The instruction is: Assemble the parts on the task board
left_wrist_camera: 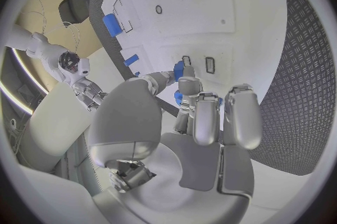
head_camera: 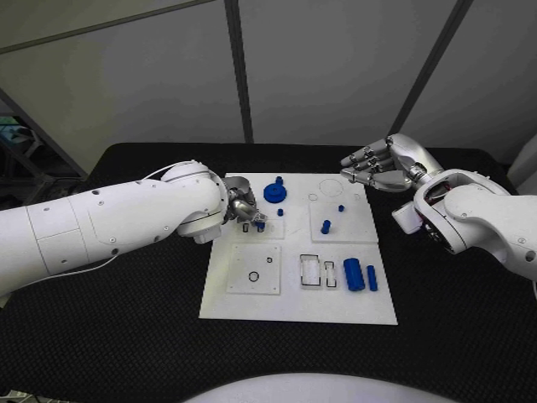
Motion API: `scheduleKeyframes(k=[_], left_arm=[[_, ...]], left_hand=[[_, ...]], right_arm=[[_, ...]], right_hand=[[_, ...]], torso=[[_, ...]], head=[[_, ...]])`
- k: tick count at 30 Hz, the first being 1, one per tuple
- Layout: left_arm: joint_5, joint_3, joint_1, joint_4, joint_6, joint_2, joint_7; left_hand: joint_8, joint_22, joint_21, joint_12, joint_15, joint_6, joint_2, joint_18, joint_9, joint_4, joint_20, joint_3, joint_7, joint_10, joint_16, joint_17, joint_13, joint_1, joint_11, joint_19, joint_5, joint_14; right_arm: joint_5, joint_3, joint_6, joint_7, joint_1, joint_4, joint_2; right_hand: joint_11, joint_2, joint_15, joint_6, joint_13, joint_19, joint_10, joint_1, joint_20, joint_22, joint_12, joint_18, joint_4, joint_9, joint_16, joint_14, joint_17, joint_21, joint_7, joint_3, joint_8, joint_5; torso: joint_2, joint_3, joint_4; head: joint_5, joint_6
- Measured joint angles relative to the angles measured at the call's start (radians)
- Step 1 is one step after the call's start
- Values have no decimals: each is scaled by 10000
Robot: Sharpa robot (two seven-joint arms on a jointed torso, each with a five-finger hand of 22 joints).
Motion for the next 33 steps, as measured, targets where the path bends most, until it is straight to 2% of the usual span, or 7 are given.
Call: scheduleKeyframes(k=[24, 33], left_arm=[[-848, 2, -31, -4, 276, 148, -241], [-952, -39, -18, 35, 417, 168, -243]], left_hand=[[69, 35, -1, 0, 2, 54, -93, 1, 51, -113, 1, 113, -18, 53, 0, 0, -25, -174, -23, 0, 27, 0], [70, 106, 49, 0, 3, 89, -131, 0, 74, -139, 1, 139, -20, 180, 0, 0, -25, -211, -73, -1, 27, 0]], right_arm=[[-49, 0, 27, 4, 0, -15, 18], [-53, -1, 40, 5, 0, -20, 24]], right_hand=[[0, 0, 0, 0, 1, 0, 0, 0, 0, -7, 0, 0, 0, 0, 0, 0, -8, 0, 0, 0, 0, 0], [3, -2, 3, 0, 1, 16, -3, -2, 15, -14, 0, 0, 0, 1, 0, -3, -11, 0, 0, 0, 0, 0]], torso=[[7, 1, 1], [12, 5, 1]], head=[[-28, -25], [-46, -49]])
